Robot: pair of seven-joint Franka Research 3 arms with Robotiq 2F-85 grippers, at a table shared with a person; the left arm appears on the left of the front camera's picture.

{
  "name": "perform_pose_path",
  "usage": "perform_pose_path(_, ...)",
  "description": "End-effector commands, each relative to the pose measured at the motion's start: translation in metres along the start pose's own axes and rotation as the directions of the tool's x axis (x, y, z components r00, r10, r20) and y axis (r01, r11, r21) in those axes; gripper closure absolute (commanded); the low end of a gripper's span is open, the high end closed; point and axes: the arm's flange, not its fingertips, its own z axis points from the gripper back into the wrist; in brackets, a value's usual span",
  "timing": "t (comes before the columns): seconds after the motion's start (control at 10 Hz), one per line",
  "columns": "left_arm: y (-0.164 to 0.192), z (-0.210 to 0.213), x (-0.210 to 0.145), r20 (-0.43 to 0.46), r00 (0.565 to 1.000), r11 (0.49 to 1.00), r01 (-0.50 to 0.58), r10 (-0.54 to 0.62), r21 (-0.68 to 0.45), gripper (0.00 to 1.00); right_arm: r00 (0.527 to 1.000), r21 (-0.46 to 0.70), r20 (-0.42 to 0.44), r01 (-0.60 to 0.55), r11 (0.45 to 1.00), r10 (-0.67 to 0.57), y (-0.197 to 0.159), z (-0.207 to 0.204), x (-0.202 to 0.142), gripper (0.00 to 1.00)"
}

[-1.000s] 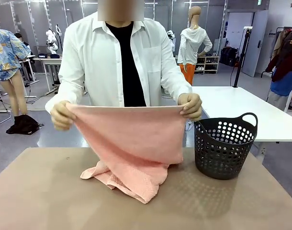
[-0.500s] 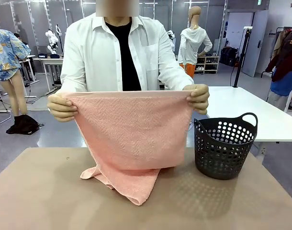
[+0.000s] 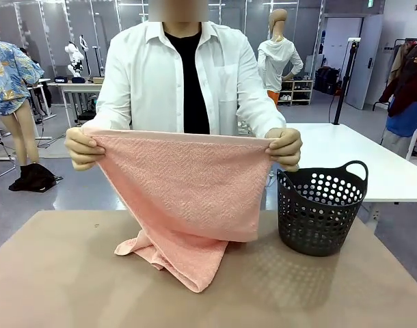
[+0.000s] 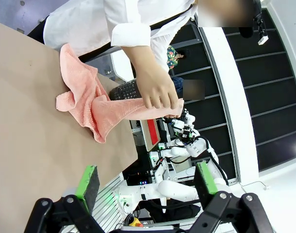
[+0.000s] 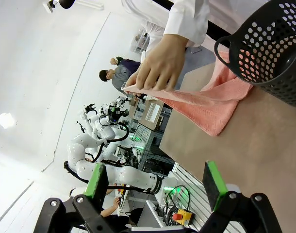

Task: Fold the towel.
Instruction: Grab the top end of the 100 cm Hotel Towel extended by the human.

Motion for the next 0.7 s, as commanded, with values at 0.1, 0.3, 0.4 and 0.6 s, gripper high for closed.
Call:
perform_pose_path(0.1, -0.017, -0.001, 0.002, -0.07, 0.988, 0.989, 0.142, -0.14, 0.034, 0.0, 1.0, 0.0, 0.0, 0.0, 1.0, 0.0, 0.0, 0.0, 0.0, 0.0)
perform_pose_path(0.3, -0.087, -0.01, 0.006, -0.243, 0.844, 0.843, 0.518, -0.477, 0.145, 0.0, 0.95, -0.117, -0.118, -0.302, 0.946, 0.288, 0.062, -0.006, 0.017, 0.0)
perform_pose_path(0.4, -0.118, -0.017, 0.007, -0.32, 0.755, 0.749, 0.64, -0.572, 0.17, 0.0, 0.894, -0.193, -0.2, -0.437, 0.879, 0.401, 0.091, -0.017, 0.021, 0.0)
perform_pose_path(0.6, -0.178, -0.047, -0.005, -0.451, 0.537, 0.52, 0.836, -0.713, 0.174, 0.0, 0.73, -0.242, -0.381, -0.671, 0.701, 0.567, 0.151, -0.056, 0.02, 0.0)
